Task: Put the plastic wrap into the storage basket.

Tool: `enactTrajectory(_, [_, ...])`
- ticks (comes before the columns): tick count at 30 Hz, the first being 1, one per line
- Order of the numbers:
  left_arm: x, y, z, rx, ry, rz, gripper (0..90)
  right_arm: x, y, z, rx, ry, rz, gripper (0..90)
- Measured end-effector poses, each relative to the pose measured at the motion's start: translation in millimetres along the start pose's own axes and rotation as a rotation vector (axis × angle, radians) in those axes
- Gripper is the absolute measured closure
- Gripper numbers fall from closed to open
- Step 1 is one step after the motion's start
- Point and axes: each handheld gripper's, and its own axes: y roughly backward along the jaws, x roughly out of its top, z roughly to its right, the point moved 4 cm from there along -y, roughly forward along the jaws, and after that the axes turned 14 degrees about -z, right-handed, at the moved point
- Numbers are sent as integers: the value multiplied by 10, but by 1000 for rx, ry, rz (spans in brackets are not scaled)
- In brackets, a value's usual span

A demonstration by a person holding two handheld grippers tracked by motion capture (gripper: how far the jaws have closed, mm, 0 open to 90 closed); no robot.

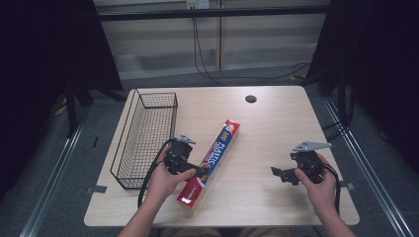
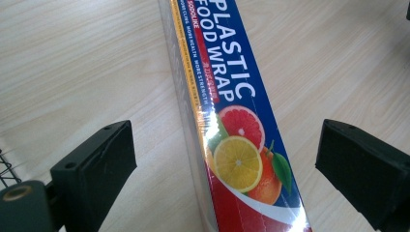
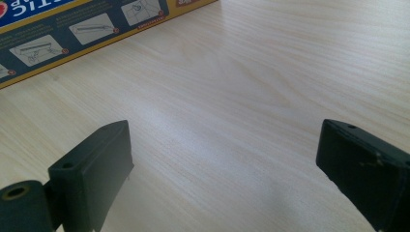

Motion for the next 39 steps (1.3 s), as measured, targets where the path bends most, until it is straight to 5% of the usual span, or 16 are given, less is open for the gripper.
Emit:
enactTrajectory(13, [115,-51,72,-6,-22,-12,41,-11,39,24,-3,-5,6,56])
enactTrajectory(18, [198,-104,111,2,-43,-56,24,2,40,16,-2,-9,10,56])
enactTrajectory(38, [448,-333,95,-6,29,-132,66,45,15,-7,9,1,9,57])
enactTrajectory(39, [450,-333,85,0,-4,-163,70,45,16,-8,9,1,9,57])
